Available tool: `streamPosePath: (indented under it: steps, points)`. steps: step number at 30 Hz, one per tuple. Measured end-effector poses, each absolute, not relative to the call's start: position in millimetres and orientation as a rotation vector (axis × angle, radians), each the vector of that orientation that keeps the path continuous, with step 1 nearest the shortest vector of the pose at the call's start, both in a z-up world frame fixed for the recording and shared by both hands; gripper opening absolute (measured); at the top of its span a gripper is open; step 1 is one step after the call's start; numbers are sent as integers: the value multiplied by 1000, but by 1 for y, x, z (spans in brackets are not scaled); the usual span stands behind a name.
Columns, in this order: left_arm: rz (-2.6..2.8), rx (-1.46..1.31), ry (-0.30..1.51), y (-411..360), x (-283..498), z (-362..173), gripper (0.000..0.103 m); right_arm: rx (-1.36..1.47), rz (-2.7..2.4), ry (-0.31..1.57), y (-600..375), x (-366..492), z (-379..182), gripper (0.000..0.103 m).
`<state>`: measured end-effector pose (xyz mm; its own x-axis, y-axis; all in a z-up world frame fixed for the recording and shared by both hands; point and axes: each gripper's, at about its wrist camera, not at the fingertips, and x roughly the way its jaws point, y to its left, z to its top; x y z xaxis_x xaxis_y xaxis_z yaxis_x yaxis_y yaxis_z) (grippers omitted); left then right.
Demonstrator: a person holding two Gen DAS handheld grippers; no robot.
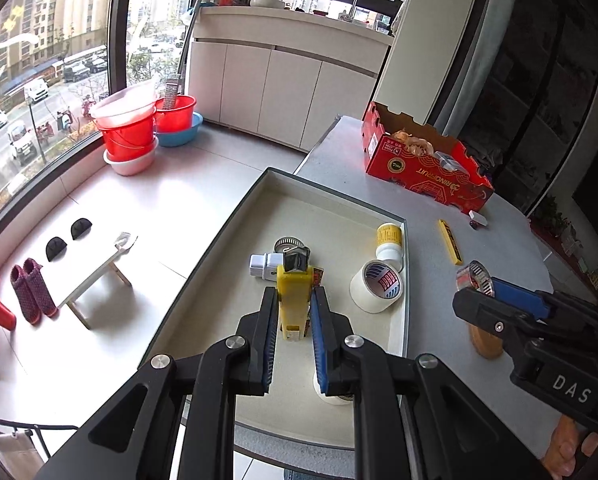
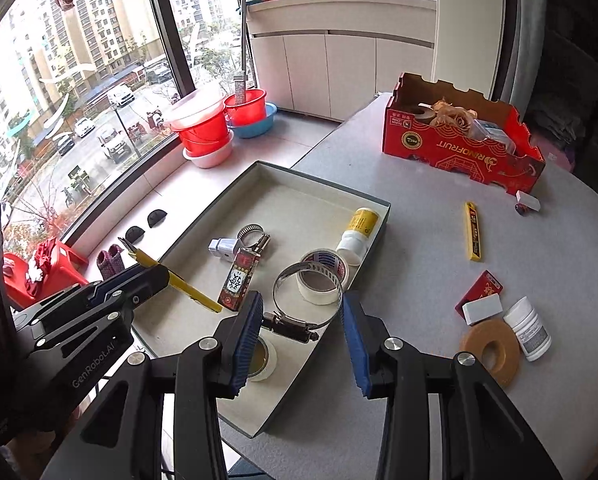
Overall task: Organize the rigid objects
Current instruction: 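Carry knife and hose clamp with both grippers over the grey tray, then open left gripper to drop knife in tray while right gripper releases clamp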
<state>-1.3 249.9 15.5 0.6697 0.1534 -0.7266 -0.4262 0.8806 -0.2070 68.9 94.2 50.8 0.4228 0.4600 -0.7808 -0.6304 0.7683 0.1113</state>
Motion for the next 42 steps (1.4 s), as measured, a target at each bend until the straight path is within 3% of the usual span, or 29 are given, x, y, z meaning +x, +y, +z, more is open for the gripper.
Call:
streamPosePath:
  steps: [37, 39, 41, 42]
  points:
    - [350, -355, 888, 260, 66, -24, 19, -196, 705, 1020, 140, 125, -1, 42]
    - [364, -346, 903, 262, 68, -28, 29, -212, 705, 1018, 142, 128, -5, 42]
    - [406, -348, 915, 269, 67, -33, 52, -214, 707, 1010, 141, 130, -7, 42]
    - [433, -360, 923, 273, 66, -36, 69, -213, 713, 1010, 141, 133, -8, 43]
